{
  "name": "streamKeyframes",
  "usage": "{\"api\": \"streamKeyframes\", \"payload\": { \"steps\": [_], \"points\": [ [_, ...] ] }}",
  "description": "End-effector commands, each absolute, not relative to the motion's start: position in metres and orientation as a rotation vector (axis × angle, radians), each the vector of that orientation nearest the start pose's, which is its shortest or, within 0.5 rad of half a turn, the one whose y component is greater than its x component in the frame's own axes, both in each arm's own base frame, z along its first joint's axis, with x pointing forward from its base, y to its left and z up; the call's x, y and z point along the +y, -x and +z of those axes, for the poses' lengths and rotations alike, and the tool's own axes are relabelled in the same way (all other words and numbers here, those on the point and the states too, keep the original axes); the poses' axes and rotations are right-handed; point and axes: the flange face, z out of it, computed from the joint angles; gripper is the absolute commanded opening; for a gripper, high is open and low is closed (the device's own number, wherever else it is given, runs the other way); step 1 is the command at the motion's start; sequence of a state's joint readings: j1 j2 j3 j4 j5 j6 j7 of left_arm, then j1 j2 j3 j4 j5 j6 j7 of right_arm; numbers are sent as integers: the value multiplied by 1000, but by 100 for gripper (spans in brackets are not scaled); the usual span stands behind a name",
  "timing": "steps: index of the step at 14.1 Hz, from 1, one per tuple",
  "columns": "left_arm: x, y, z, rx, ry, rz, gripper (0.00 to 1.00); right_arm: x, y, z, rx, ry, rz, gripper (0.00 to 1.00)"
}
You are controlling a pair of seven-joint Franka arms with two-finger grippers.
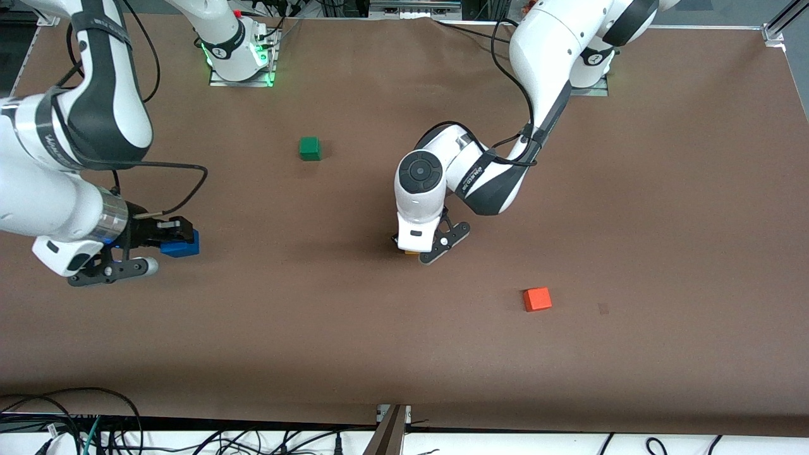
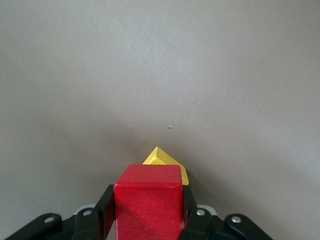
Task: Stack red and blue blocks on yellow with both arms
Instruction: 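Grasp the blue cube with the right gripper while the left gripper carries red, then lower the red cube onto the yellow cube with the left gripper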
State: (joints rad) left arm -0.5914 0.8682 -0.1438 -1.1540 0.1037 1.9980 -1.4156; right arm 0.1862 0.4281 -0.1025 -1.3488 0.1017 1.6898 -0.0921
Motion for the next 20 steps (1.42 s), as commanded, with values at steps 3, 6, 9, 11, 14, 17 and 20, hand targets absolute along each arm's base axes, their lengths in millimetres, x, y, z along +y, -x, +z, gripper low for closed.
{"api": "streamKeyframes", "payload": {
  "steps": [3,6,9,11,14,17,20],
  "points": [
    [-488,-593,270,-1084,2928,-1,0,70,-671,494,-263,3082,143,15],
    [-493,-588,270,-1095,2923,-1,0,72,-671,494,-283,3106,143,15],
    [-496,-585,268,-1087,2922,-2,0,72,-671,493,-281,3106,148,15],
    [-493,-587,267,-1091,2916,-7,0,73,-671,493,-276,3107,148,15],
    [-493,-587,265,-1091,2913,-4,0,74,-670,493,-276,3107,148,15],
    [-494,-586,263,-1088,2913,-3,0,80,-670,493,-288,3107,151,15],
    [-494,-586,263,-1087,2912,-1,0,81,-669,493,-286,3107,151,15]
  ]
}}
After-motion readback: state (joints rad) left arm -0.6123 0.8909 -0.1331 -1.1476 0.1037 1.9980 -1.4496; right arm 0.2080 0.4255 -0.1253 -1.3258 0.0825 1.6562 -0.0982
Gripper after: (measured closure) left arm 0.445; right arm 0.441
